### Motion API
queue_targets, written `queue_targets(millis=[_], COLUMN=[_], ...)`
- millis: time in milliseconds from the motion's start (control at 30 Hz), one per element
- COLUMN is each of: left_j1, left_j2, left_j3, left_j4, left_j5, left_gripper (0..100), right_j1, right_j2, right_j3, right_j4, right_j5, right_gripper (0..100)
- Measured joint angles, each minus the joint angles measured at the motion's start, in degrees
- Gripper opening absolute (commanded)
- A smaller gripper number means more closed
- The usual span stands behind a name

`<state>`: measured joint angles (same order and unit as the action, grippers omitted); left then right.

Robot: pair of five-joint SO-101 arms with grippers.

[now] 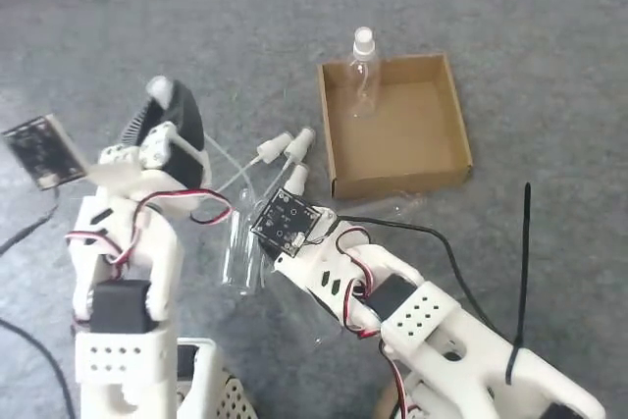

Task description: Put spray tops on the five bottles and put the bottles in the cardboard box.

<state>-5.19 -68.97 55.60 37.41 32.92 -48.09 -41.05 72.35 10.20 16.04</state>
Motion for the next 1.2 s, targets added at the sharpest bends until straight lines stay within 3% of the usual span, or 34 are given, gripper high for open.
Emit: queue_targets(millis=[333,500,733,1200], left_j1=[7.47,10.37,20.92,23.47], left_j2=[0.09,-0.18,-0.62,-0.70], left_j3=[5.54,6.07,5.80,7.30], left_j4=[-0.26,1.14,4.48,4.66], left_j5=[-4.31,-4.92,-8.88,-9.32], left_gripper=[1,1,1,1], right_j1=[1.58,6.07,6.51,6.51], right_j2=[-1.41,-11.25,-26.37,-30.51], right_j3=[0.00,1.76,5.63,7.38], right_j4=[0.00,0.97,7.56,7.65], right_j5=[-0.35,-4.84,-7.56,-8.00], right_gripper=[0.6,0.6,0.6,0.7])
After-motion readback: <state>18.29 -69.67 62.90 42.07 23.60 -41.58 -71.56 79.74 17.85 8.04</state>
